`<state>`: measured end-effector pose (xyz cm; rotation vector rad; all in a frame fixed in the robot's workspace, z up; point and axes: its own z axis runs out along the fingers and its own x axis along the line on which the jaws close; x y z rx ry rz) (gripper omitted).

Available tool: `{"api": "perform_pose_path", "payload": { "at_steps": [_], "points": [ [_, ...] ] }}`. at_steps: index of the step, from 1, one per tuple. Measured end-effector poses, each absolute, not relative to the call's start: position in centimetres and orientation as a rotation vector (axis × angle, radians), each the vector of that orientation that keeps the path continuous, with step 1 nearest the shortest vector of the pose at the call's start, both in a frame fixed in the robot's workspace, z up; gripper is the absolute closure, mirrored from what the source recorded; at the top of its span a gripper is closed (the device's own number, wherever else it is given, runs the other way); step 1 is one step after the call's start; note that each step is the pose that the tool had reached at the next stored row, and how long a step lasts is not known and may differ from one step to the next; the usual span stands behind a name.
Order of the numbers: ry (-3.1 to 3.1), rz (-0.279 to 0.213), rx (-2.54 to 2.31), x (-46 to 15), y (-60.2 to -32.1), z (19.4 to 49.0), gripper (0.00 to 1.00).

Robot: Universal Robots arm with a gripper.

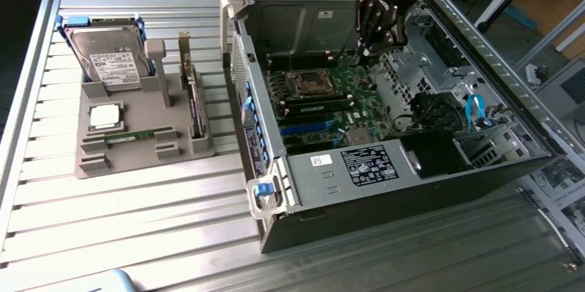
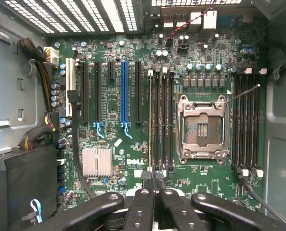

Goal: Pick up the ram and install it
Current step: 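Press down the ram until it locks into place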

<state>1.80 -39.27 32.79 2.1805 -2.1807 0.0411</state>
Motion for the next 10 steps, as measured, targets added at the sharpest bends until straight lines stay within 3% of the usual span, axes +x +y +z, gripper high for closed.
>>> {"api": "perform_pose_path", "payload": {
  "at_steps": [10],
  "points": [
    [-2.191, 0.041, 2.170, 1.80, -39.26, 32.79, 0.89]
  ]
}}
